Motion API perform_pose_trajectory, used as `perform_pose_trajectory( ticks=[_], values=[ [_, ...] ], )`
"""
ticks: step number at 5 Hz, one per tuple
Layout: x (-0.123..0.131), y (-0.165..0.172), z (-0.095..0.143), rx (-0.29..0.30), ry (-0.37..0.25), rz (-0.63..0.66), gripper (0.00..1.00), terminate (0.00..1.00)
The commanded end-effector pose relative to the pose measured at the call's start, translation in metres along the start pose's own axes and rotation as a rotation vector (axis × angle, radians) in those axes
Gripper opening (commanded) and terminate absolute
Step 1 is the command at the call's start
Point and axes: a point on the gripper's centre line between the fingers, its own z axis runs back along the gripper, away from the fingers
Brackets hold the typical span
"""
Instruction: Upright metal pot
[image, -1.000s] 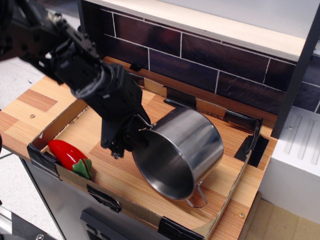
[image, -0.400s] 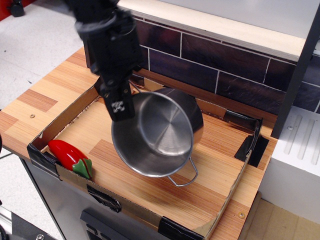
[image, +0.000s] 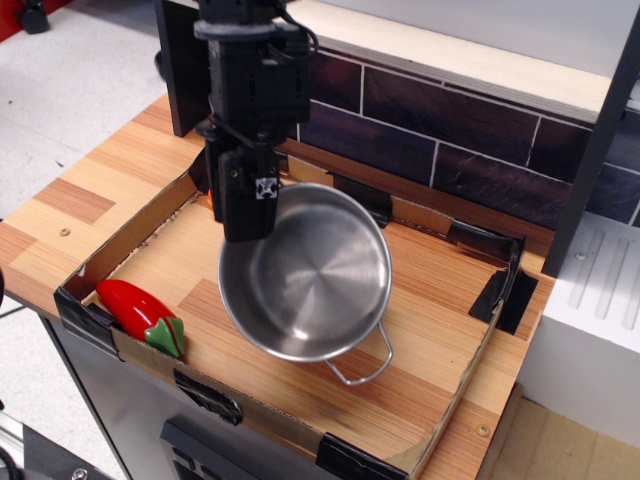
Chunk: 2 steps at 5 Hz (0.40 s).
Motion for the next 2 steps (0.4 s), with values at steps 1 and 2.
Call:
perform_pose_trajectory(
  ticks=[1,2],
  values=[
    [0.0071,0.0345,0.0023,0.01,-0.052,0.015,0.0,0.0],
    [0.01,0.0395,-0.0007,0.052,-0.054,-0.004,1.0,0.0]
  ],
)
